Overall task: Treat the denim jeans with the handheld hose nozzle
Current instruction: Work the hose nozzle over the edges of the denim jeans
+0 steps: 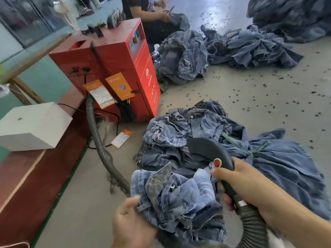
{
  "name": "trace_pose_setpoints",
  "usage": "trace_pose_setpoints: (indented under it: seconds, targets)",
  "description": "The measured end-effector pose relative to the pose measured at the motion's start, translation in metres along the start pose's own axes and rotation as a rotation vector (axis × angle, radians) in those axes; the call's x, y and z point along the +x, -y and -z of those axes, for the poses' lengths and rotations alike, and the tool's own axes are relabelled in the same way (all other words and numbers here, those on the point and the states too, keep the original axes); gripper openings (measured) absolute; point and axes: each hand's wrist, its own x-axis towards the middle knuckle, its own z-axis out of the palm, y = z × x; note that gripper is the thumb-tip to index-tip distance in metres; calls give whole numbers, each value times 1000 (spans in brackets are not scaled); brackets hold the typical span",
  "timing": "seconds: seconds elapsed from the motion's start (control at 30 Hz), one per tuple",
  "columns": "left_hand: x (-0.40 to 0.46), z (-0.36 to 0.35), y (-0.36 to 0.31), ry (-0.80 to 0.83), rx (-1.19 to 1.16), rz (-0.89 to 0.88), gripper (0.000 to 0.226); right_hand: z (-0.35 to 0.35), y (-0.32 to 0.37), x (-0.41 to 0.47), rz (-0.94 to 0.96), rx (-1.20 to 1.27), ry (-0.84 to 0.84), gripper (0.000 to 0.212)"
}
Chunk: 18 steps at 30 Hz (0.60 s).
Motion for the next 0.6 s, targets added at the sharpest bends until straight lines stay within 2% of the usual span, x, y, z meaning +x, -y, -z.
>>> trace_pose_setpoints:
  seconds: [0.03, 0.1, 0.13, 0.17, 0.2, 0.27, 0.3, 0.33, 0.43, 0.6]
  targets:
    - [1, 3, -7, 41, -7, 5, 74, 9, -2, -1, 2, -4, -30, 24]
    - [1, 6, -15, 26, 37, 86, 105, 23, -5, -3, 1, -28, -64, 26]
    - [4, 8, -17, 106, 29, 125, 114, 29, -6, -4, -1, -51, -60, 27]
    - [6, 6, -17, 164, -23, 166, 113, 32, -9, -4, -4, -83, -47, 27]
    - [9, 2, -15, 158, -70, 234, 106, 34, -10, -5, -10, -127, -30, 27]
    - [14, 4, -6, 8, 16, 334, 76, 32, -16, -5, -23, -218, -11, 29]
    - [19, 10, -1, -79, 147, 319, 65, 29, -19, -5, -19, -284, -10, 29]
    - [21, 14, 2, -150, 229, 281, 61, 26, -22, -3, -8, -371, -10, 29]
    - [23, 11, 1, -214, 208, 247, 58, 17, -26, -2, 40, -558, 6, 26]
    - [26, 10, 11, -268, 219, 111, 58, -16, -34, -9, 110, -607, 129, 25]
